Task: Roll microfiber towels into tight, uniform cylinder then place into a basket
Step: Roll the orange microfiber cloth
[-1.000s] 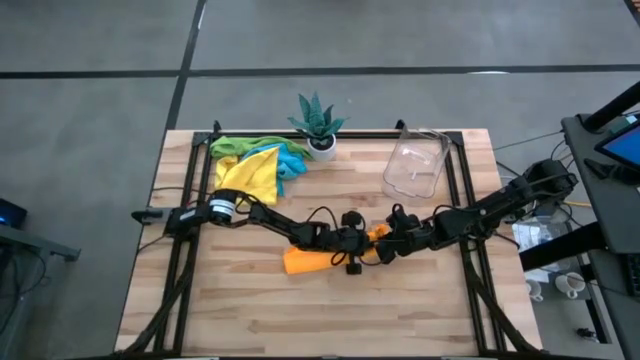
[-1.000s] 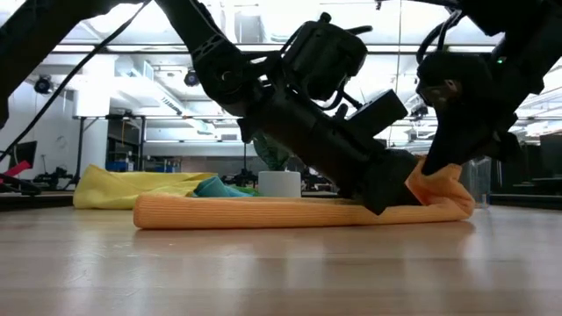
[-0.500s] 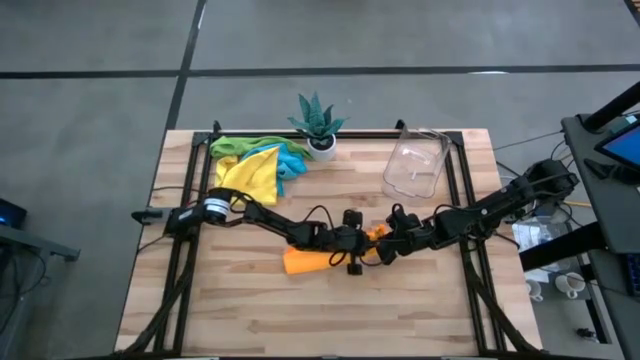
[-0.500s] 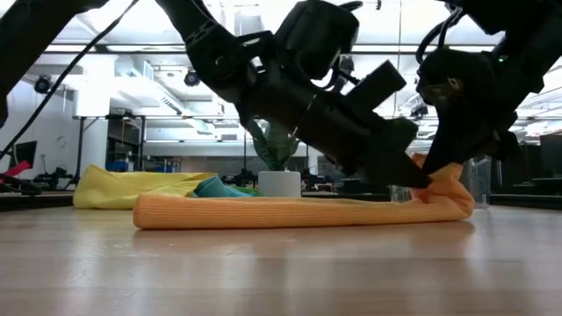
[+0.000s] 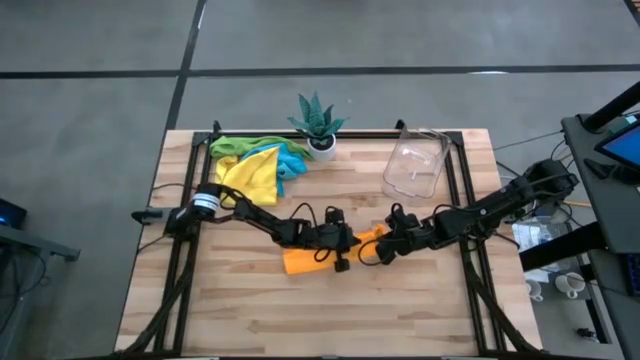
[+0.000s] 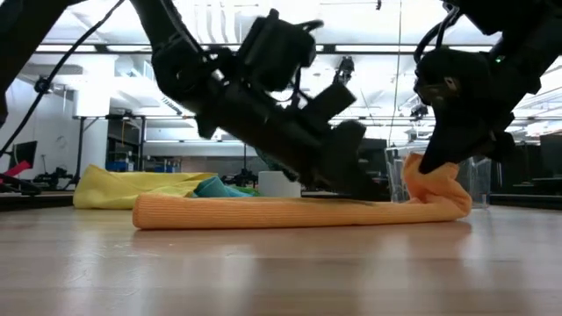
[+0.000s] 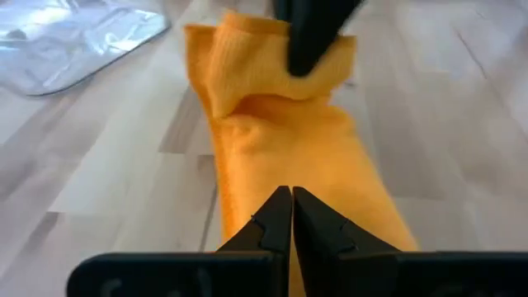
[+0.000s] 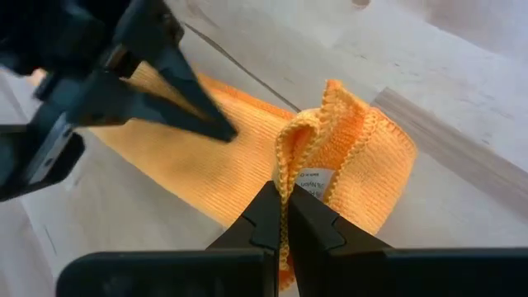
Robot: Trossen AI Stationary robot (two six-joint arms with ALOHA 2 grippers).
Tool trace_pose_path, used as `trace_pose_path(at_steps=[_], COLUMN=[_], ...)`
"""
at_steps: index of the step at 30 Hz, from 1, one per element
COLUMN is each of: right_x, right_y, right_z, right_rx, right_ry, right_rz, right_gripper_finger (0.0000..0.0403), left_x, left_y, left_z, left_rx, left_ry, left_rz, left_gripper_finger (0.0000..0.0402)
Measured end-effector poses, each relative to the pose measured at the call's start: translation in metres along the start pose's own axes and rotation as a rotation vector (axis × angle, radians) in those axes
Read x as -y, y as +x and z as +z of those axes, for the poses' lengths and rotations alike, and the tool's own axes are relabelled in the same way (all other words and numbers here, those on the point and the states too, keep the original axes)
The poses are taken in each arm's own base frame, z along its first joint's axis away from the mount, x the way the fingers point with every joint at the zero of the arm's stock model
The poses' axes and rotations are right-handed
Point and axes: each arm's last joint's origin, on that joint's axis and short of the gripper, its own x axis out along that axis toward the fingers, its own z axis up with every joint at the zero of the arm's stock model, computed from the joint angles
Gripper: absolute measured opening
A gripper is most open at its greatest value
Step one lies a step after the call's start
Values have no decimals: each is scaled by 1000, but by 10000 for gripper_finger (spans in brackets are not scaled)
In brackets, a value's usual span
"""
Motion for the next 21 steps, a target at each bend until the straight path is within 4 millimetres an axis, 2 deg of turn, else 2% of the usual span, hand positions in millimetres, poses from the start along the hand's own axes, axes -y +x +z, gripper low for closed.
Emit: trace_pose_path(at_steps=[3, 7, 21], right_x=[-2, -4, -11], right_y=[2, 8, 32], right_z=[3, 5, 1], right_rx=[-5, -20, -37], right_ry=[18, 38, 98], right_rz=[30, 62, 116], right_gripper_finger=[9, 9, 9], left_x=[-2, 0, -4], left_y=[5, 8, 13], left_z=[-9, -5, -12], left_rx=[-17, 10, -16], left_ry=[2, 1, 4], left_rz=[6, 1, 10], left_gripper_finger=[0, 0, 0])
